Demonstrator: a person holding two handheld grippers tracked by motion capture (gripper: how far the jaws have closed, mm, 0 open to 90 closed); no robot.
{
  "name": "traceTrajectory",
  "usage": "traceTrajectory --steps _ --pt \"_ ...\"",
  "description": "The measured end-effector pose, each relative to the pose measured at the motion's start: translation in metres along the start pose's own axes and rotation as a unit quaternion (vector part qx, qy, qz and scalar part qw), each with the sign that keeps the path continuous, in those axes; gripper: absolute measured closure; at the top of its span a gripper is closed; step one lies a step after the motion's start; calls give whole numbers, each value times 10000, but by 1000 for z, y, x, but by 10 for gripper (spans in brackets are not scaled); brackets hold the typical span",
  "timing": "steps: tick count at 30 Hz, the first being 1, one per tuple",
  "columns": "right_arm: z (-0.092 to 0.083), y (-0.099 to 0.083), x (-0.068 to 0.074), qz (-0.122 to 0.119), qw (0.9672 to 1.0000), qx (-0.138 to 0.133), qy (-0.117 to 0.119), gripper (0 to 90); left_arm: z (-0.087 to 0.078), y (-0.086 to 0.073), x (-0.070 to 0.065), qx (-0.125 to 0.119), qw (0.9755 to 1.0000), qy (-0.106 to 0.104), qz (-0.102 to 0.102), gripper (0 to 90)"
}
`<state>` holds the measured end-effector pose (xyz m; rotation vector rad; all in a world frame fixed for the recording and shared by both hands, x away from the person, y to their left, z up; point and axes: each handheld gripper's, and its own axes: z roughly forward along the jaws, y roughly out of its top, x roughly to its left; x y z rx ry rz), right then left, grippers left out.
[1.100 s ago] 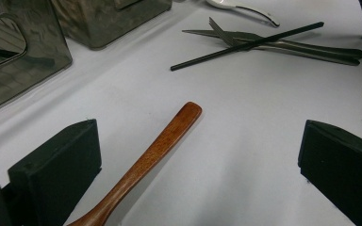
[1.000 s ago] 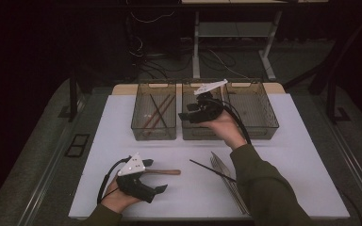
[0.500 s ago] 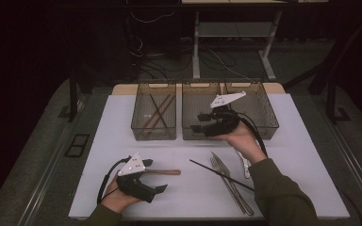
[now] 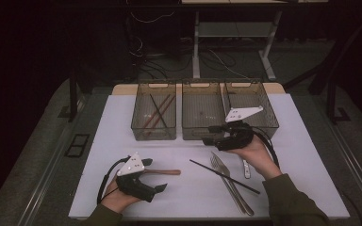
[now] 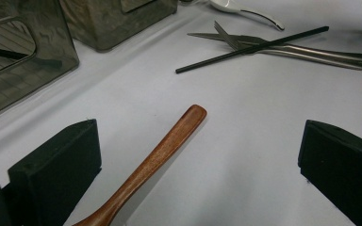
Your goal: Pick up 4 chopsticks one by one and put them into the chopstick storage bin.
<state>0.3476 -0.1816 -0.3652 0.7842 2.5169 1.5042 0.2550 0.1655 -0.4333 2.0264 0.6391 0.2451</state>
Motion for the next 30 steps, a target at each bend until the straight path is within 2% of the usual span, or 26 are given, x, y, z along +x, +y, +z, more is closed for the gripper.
traceTrajectory --steps 9,16,30 --pt "-10 -21 6 -10 9997 231 39 522 -1 0 0 -7 10000 5 22 0" --pt "-23 -37 10 -50 9994 347 49 596 -2 -1 1 -31 10000 5 -7 0" --pt "-45 -69 17 -20 9984 563 -104 716 -1 0 0 -30 10000 20 -6 0"
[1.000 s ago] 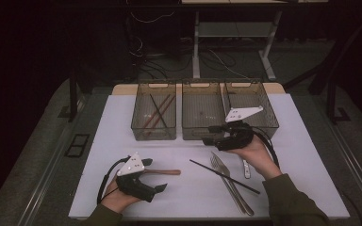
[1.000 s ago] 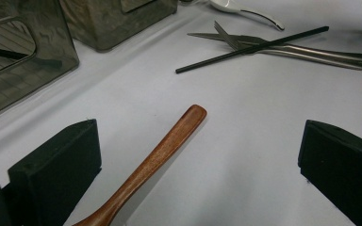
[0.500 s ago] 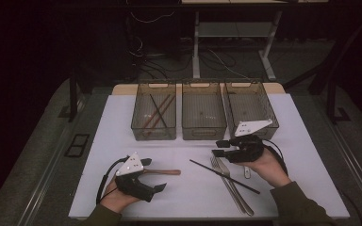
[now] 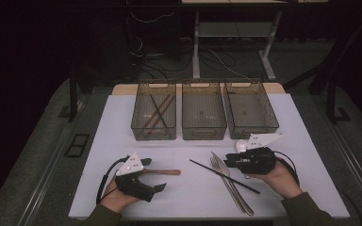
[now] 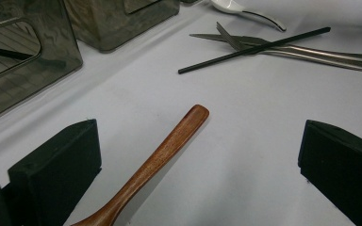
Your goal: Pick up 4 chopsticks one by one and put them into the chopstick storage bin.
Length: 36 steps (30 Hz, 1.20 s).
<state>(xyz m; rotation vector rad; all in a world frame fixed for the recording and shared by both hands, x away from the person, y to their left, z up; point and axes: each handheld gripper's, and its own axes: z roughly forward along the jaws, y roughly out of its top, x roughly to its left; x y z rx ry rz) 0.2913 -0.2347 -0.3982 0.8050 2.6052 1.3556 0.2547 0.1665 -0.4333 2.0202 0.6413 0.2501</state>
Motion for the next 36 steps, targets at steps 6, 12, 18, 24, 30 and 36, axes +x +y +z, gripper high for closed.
traceTrajectory --steps 6,12,18,24,30,36 --pt "-4 -16 4 2 9998 170 -39 758 0 0 0 8 10000 7 10 0" --pt "0 -28 8 -5 9992 399 42 774 1 0 0 24 10000 11 12 0" --pt "13 -30 6 -58 9984 559 66 787 0 0 0 28 10000 17 17 0" --pt "23 -31 5 -91 9974 719 49 804 1 -1 0 38 10000 16 1 0" --pt "28 -32 3 -87 9969 778 59 815 1 -1 1 48 10000 10 5 0" --pt "31 -33 3 -123 9964 840 70 825 1 -1 0 50 10000 2 17 0"
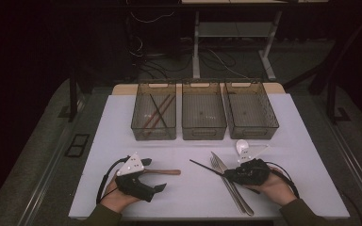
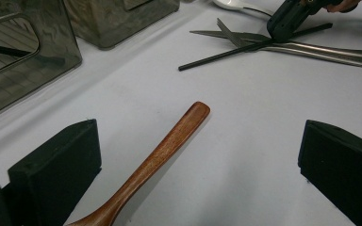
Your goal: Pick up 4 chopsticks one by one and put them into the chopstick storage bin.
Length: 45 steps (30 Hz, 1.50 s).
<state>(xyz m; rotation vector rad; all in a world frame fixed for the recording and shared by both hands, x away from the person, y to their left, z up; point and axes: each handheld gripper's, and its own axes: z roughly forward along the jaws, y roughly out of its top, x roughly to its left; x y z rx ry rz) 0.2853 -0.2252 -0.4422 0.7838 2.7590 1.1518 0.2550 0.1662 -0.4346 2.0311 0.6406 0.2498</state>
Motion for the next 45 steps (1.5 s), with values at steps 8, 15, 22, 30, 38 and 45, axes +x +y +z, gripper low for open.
traceTrajectory --steps 8,15,22,30,38,45 --pt "1 0 0 -68 10000 24 -24 840 0 0 0 8 10000 -3 6 0" --pt "1 0 0 -103 9999 47 -35 845 0 0 0 11 10000 0 5 0" --pt "0 0 0 -110 9999 64 -19 848 0 0 0 16 10000 -1 14 0" --pt "-3 1 -2 -59 10000 1 -8 850 0 0 0 21 10000 -5 18 0" --pt "-8 1 -4 -2 9999 -106 16 849 0 0 0 27 10000 -11 23 0" --pt "-10 2 -5 22 9999 -141 52 850 0 0 0 27 10000 -14 24 0"
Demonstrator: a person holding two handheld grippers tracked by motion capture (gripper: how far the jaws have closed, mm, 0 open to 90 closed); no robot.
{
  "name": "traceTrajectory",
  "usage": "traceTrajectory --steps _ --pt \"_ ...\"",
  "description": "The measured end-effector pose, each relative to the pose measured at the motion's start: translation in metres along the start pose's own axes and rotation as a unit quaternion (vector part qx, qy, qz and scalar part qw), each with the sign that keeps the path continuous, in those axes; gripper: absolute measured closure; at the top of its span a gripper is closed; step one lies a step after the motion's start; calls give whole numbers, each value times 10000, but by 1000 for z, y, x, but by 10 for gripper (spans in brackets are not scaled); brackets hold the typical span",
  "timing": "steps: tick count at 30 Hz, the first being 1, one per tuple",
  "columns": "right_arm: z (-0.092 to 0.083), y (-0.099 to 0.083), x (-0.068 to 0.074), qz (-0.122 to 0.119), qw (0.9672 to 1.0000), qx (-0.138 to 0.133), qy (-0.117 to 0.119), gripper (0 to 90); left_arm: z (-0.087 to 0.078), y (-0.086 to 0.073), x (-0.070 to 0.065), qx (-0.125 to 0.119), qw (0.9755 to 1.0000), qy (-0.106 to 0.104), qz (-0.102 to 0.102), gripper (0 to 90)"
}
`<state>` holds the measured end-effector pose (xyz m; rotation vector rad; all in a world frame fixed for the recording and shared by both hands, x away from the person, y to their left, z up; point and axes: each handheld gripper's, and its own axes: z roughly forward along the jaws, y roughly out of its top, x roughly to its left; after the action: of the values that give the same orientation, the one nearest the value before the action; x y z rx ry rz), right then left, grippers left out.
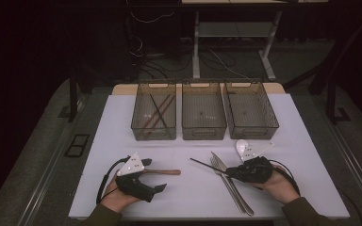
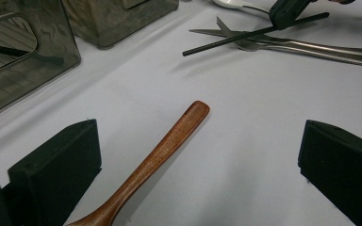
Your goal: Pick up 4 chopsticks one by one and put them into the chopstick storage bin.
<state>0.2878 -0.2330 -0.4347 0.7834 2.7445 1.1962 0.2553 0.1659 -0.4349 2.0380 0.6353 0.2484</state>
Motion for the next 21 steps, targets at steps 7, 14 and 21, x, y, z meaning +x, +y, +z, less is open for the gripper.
traceTrajectory --steps 7,14,21 --pt "-3 4 0 6 10000 -41 15 850 1 0 0 -2 10000 -3 -9 0" --pt "-4 8 0 31 9999 -89 56 850 0 0 0 19 10000 -3 5 0" --pt "-5 17 2 9 9999 -147 81 850 1 0 -1 7 10000 -2 5 0"
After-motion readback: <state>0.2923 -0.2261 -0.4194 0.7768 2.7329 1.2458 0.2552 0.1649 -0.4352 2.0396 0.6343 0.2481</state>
